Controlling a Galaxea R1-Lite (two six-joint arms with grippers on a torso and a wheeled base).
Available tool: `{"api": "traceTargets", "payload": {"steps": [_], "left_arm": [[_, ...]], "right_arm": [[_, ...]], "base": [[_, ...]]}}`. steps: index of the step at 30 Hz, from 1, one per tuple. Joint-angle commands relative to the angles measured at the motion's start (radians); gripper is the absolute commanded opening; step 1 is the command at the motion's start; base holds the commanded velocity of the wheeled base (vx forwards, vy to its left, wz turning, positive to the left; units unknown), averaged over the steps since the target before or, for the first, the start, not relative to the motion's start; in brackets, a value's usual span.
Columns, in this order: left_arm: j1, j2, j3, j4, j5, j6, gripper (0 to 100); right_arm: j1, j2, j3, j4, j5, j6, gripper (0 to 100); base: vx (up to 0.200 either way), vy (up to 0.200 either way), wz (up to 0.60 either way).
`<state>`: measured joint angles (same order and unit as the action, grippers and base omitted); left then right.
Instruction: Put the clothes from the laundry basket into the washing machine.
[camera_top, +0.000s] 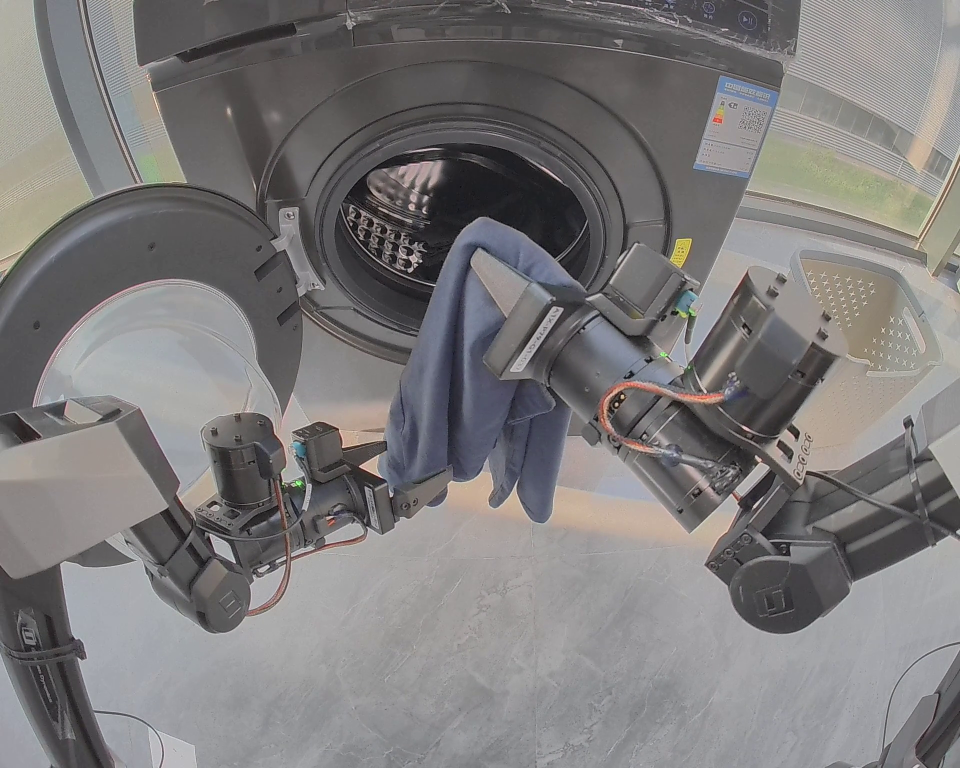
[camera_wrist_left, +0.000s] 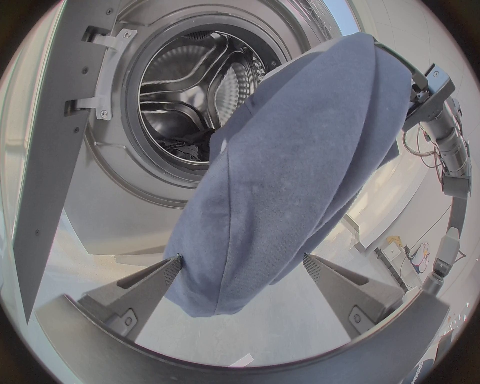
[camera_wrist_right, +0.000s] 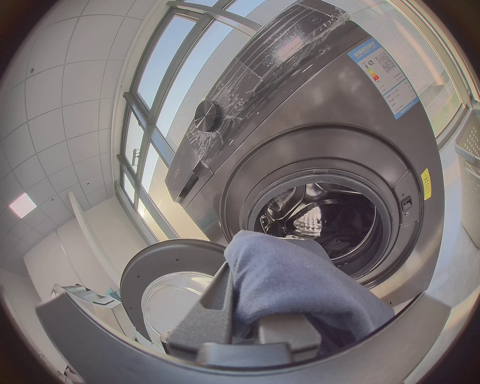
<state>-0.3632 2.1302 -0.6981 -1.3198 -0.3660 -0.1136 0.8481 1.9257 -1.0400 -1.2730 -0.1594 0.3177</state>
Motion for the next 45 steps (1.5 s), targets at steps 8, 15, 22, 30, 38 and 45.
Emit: {"api": "traceTargets", "payload": {"steps": [8,15,22,30,38,45], "left_arm": [[0.003,0.062,-0.123,-0.018,0.048,-0.024,100],[-0.006,0.063,-0.135,-0.019,0.047,-0.029,0],[-0.008,0.048,-0.104,-0.068,0.038,-0.031,0],[-0.040,-0.164,0.167,-0.173,0.009,-0.028,0],[-0.143,-0.371,0.419,-0.236,0.009,-0.023,0],[-0.207,-0.440,0.420,-0.236,0.018,-0.037,0]], "right_arm": [[0.002,0.002,0.006,-0.008,-0.002,0.001,0],[0.002,0.001,0.006,-0.006,-0.002,0.001,0],[-0.014,0.010,0.008,-0.012,0.000,0.001,0],[-0.050,0.035,0.049,-0.011,0.018,0.009,0],[-0.075,0.104,0.130,-0.029,0.066,0.098,100],[-0.075,0.154,0.150,-0.048,0.061,0.092,100]], "base": [[0.000,0.000,0.00],[0.000,0.000,0.00],[0.000,0.000,0.00],[0.000,0.000,0.00],[0.000,0.000,0.00],[0.000,0.000,0.00]]}}
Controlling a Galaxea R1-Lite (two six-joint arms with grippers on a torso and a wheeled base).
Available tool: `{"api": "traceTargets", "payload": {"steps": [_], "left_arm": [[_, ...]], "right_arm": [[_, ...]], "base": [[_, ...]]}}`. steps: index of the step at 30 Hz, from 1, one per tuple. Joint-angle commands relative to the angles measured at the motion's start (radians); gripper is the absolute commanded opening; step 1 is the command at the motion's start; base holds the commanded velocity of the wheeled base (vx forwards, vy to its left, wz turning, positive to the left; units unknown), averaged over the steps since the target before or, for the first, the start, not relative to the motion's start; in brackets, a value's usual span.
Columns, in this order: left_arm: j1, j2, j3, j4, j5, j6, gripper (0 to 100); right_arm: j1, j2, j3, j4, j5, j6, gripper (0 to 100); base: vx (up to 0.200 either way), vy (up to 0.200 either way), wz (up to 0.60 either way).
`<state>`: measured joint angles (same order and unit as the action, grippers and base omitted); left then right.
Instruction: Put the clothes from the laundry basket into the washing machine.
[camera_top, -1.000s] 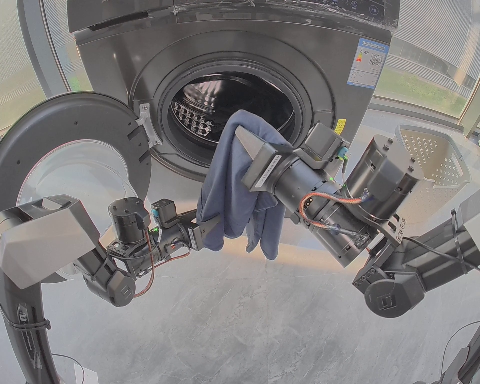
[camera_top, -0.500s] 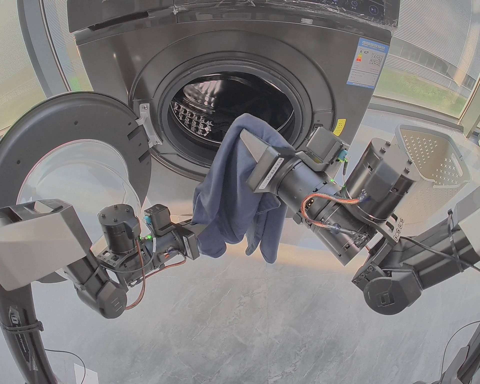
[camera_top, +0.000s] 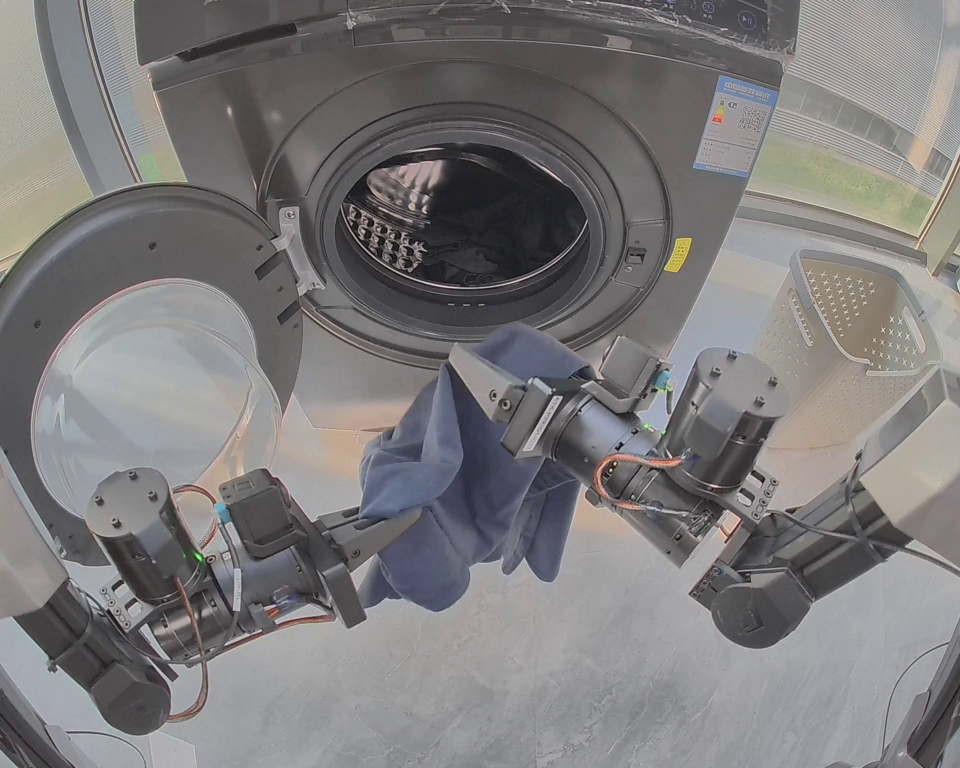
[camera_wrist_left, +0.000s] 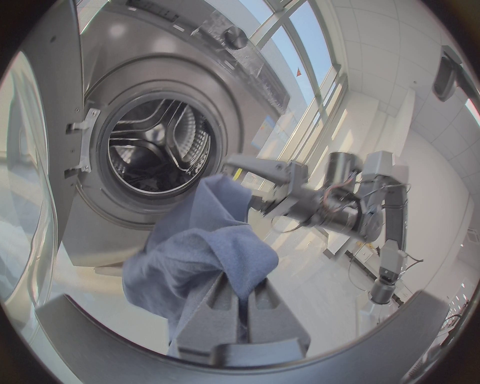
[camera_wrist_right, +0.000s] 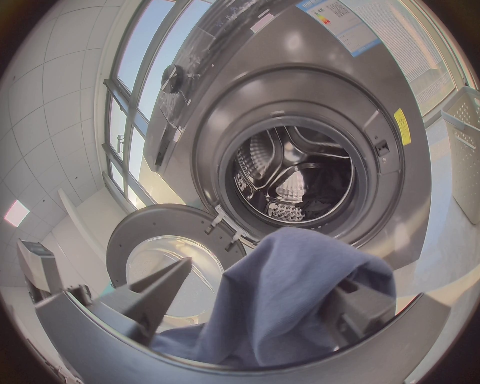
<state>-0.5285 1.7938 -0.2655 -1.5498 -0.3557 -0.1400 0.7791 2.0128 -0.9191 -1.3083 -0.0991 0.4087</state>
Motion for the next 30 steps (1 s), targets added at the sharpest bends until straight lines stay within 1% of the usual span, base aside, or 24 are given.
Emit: {"api": "traceTargets", "payload": {"steps": [1,3,6,7,8,11,14,16,17,18,19,21,23,24,28,29,30], "left_arm": [[-0.042,-0.102,-0.024,-0.006,0.008,-0.013,0],[-0.036,-0.097,-0.055,-0.006,0.009,-0.033,0],[-0.028,-0.097,-0.098,-0.004,0.020,-0.082,0],[-0.028,-0.099,-0.107,-0.004,0.026,-0.090,0],[-0.028,-0.099,-0.127,-0.006,0.046,-0.110,0],[-0.027,-0.099,-0.161,-0.004,0.086,-0.141,0],[-0.025,-0.100,-0.176,-0.006,0.100,-0.147,0],[-0.025,-0.103,-0.187,-0.006,0.103,-0.147,0],[-0.025,-0.103,-0.187,-0.006,0.103,-0.147,0],[-0.027,-0.110,-0.192,-0.006,0.103,-0.145,0],[-0.028,-0.114,-0.193,-0.006,0.103,-0.144,0],[-0.033,-0.123,-0.205,-0.004,0.103,-0.144,0],[-0.033,-0.122,-0.208,-0.004,0.103,-0.144,0],[-0.030,-0.113,-0.231,-0.004,0.104,-0.141,0],[-0.030,-0.111,-0.236,-0.004,0.106,-0.139,0],[-0.030,-0.113,-0.238,-0.004,0.112,-0.139,0],[-0.030,-0.113,-0.239,-0.004,0.118,-0.139,0]], "right_arm": [[-0.008,0.073,0.036,-0.014,0.001,-0.002,100],[-0.006,0.077,0.054,-0.029,0.001,-0.002,100],[-0.003,0.067,0.095,-0.043,-0.001,-0.013,100],[-0.001,0.064,0.103,-0.046,-0.001,-0.014,100],[0.003,0.054,0.132,-0.048,-0.001,-0.014,100],[0.009,0.026,0.204,-0.048,0.003,-0.018,100],[0.009,0.020,0.250,-0.049,0.006,-0.021,100],[0.009,0.021,0.286,-0.055,0.013,-0.024,100],[0.009,0.021,0.286,-0.055,0.013,-0.024,100],[0.011,0.027,0.315,-0.062,0.013,-0.028,100],[0.011,0.030,0.327,-0.062,0.013,-0.036,100],[0.006,0.047,0.350,-0.062,0.013,-0.068,100],[0.005,0.054,0.352,-0.063,0.013,-0.073,100],[-0.006,0.121,0.356,-0.080,0.013,-0.097,100],[-0.009,0.199,0.358,-0.147,0.013,-0.114,100],[-0.009,0.230,0.356,-0.190,0.013,-0.133,100],[-0.009,0.241,0.355,-0.207,0.013,-0.143,100]], "base": [[0.000,0.000,0.00],[0.000,0.000,0.00],[0.000,0.000,0.00],[0.000,0.000,0.00],[0.000,0.000,0.00],[0.000,0.000,0.00],[0.000,0.000,0.00],[0.000,0.000,0.00],[0.000,0.000,0.00],[0.000,0.000,0.00],[0.000,0.000,0.00],[0.000,0.000,0.00],[0.000,0.000,0.00],[0.000,0.000,0.00],[0.000,0.000,0.00],[0.000,0.000,0.00],[0.000,0.000,0.00]]}}
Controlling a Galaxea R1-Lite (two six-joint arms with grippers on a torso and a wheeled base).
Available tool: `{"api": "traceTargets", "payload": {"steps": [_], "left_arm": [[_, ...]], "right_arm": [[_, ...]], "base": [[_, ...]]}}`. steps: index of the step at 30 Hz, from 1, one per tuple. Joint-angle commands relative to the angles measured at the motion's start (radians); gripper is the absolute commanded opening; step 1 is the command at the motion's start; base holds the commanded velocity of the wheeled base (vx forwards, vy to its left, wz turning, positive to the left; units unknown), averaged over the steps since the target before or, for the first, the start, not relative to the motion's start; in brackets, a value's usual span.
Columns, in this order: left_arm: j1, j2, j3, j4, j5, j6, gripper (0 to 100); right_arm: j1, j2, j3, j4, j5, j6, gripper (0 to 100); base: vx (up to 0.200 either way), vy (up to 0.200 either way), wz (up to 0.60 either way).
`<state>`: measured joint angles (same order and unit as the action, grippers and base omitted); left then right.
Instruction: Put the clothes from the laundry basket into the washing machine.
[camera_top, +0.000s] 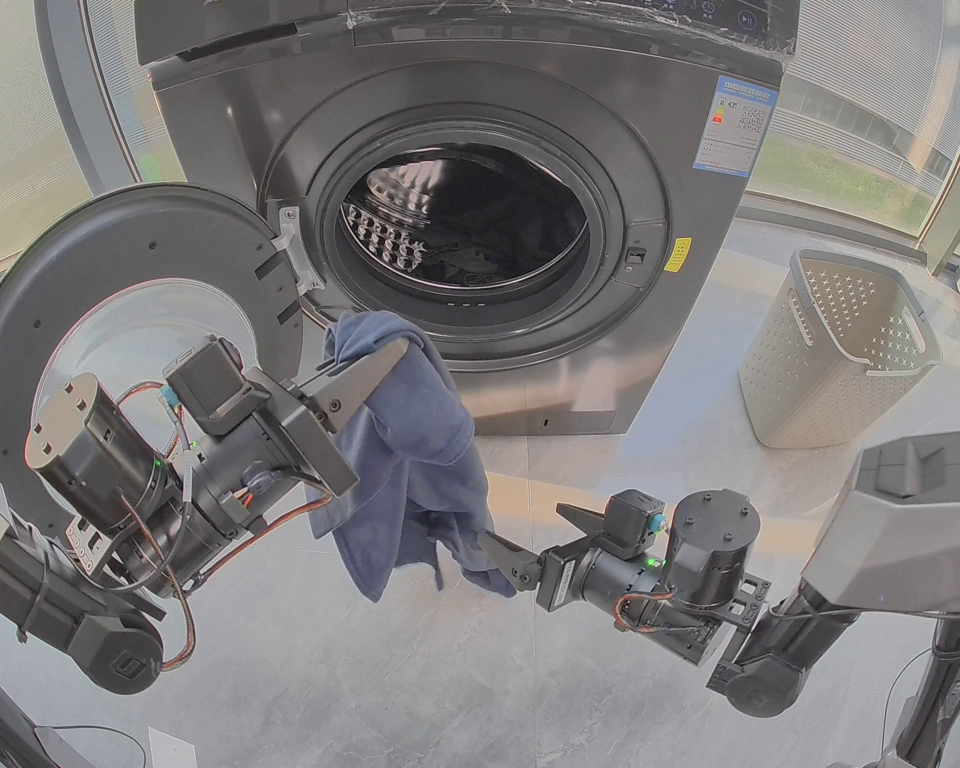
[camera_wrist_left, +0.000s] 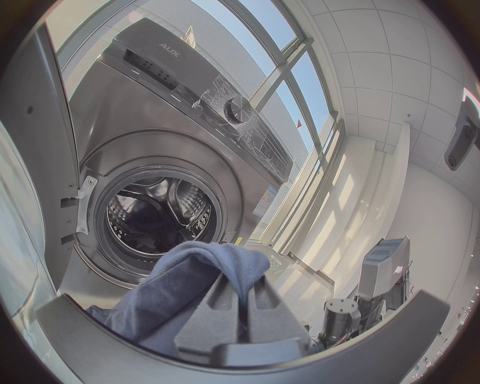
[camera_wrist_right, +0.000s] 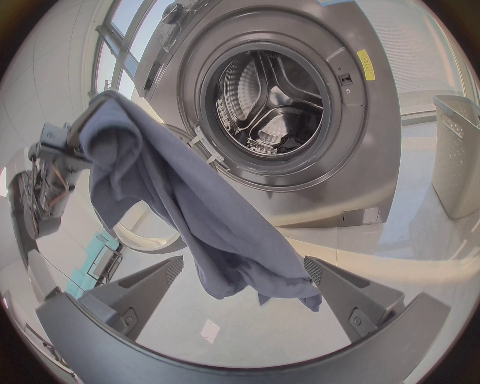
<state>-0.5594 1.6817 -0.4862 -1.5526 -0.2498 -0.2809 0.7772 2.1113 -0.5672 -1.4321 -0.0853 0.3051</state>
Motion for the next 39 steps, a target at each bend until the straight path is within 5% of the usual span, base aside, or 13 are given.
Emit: {"api": "traceTargets", "payload": {"steps": [1,13,39], "left_arm": [[0.003,0.003,-0.025,-0.001,0.023,0.003,0],[0.013,0.064,-0.089,-0.001,0.110,0.022,0],[0.012,0.050,-0.103,-0.003,0.132,0.019,0]], "right_arm": [[-0.006,0.147,0.001,-0.094,0.001,-0.046,100],[0.071,0.144,-0.059,-0.090,0.042,-0.052,100],[0.083,0.406,-0.582,0.073,0.032,-0.044,100]], "base": [[0.000,0.000,0.00],[0.000,0.000,0.00],[0.000,0.000,0.00]]}}
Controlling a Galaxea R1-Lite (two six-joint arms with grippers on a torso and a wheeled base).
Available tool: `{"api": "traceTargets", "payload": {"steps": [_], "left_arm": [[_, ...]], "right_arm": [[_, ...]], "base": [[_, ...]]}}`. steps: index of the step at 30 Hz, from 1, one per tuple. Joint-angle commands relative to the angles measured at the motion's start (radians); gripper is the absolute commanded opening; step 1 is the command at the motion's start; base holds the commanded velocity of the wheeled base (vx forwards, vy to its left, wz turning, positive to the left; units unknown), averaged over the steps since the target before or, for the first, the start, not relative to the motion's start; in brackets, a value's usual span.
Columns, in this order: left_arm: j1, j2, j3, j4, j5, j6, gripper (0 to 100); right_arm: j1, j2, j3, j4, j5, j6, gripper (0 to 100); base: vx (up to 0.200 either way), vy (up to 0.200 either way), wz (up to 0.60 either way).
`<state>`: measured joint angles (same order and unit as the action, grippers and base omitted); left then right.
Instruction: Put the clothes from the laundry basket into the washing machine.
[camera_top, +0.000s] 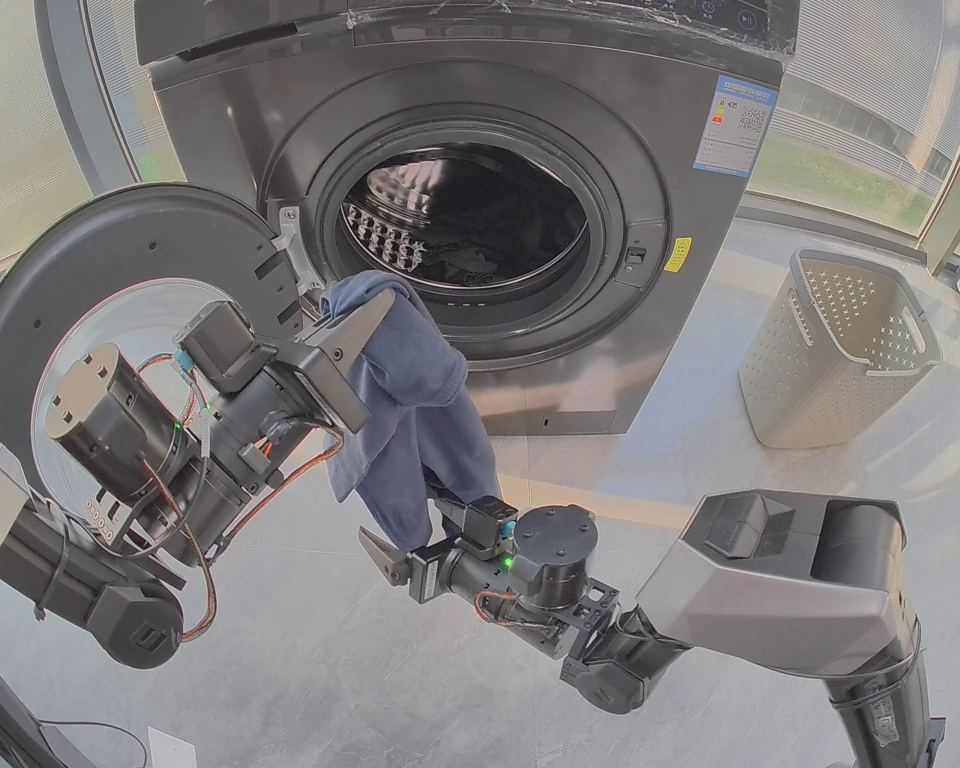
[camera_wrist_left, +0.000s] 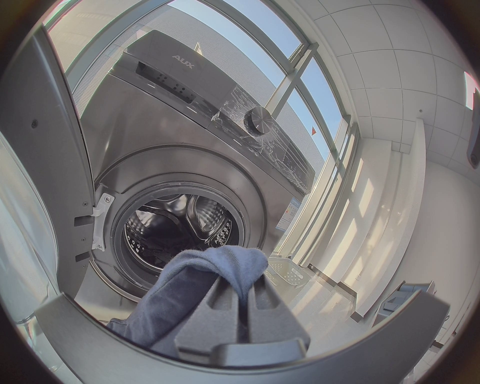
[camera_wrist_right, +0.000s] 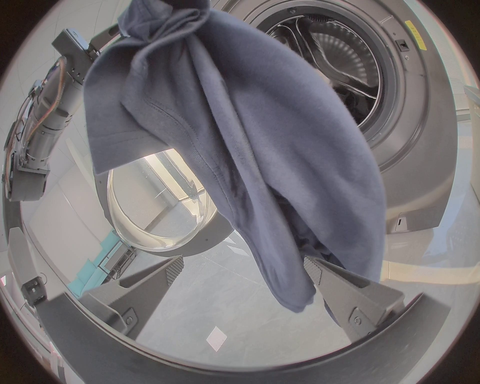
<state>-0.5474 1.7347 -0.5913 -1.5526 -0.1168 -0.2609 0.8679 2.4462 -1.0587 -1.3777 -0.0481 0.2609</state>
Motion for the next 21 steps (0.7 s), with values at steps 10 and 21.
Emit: {"api": "traceTargets", "payload": {"steps": [10,21], "left_arm": [[0.027,0.000,-0.002,-0.003,0.000,-0.003,0],[0.086,0.002,-0.018,-0.001,-0.001,-0.008,0]], "right_arm": [[-0.030,0.086,-0.145,0.014,-0.012,-0.002,0],[-0.024,-0.230,0.146,-0.021,-0.026,0.009,0]], "base": [[0.000,0.000,0.00],[0.000,0.000,0.00]]}}
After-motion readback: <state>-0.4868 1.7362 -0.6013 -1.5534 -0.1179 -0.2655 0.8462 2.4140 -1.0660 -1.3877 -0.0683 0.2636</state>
